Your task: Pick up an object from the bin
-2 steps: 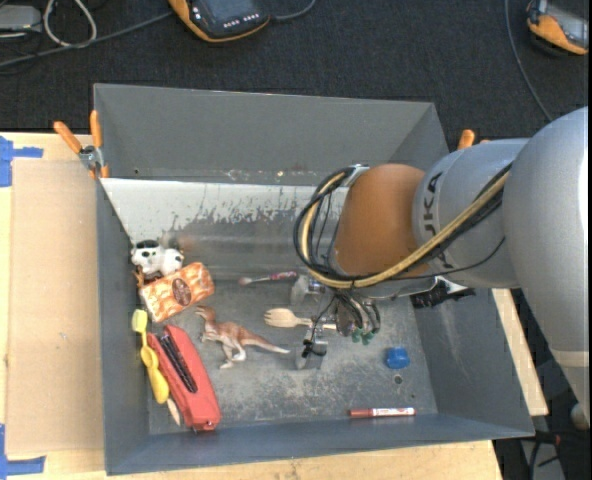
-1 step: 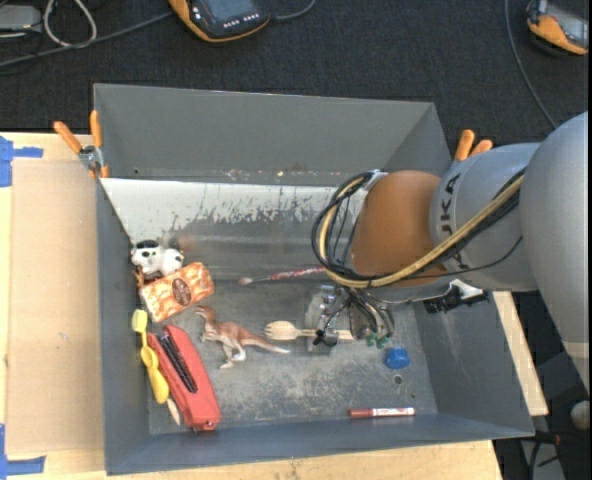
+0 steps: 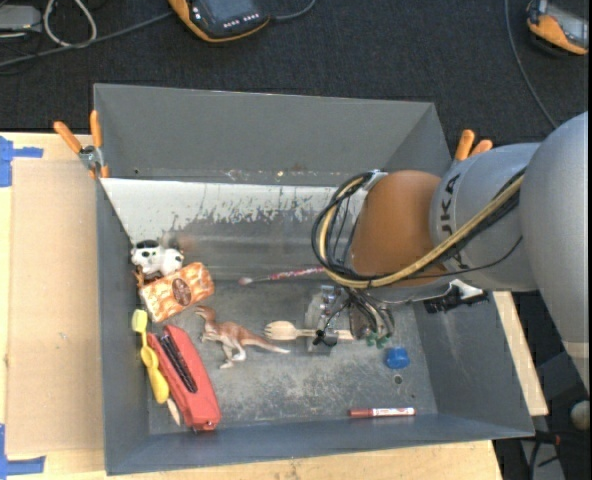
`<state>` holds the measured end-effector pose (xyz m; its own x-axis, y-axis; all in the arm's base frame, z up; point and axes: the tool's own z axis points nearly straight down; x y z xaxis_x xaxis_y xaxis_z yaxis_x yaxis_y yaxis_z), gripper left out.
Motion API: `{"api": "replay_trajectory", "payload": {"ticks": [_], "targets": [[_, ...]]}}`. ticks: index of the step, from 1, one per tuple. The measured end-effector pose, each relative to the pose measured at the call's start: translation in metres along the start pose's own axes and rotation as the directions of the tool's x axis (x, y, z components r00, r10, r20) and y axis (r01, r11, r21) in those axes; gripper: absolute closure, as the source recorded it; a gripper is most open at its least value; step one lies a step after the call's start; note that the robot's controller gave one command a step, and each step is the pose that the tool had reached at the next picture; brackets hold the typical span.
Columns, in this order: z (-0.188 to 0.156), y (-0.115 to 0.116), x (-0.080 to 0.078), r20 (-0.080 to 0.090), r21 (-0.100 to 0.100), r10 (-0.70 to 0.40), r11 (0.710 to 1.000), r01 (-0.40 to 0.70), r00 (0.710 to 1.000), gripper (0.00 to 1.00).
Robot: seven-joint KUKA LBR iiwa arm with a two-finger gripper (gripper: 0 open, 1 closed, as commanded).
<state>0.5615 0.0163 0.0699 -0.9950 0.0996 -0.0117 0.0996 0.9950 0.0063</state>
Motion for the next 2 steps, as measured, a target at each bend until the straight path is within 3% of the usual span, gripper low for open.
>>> {"api": "replay_trajectory", "payload": {"ticks": [1, 2], "targets": [[-0.059, -0.003, 0.007, -0.005, 0.001, -0.017, 1.000, 0.017, 1.000, 1.00], [-0.137, 0.009, -0.013, -0.007, 0.001, 0.004, 1.000, -0.004, 1.000, 1.00]]}}
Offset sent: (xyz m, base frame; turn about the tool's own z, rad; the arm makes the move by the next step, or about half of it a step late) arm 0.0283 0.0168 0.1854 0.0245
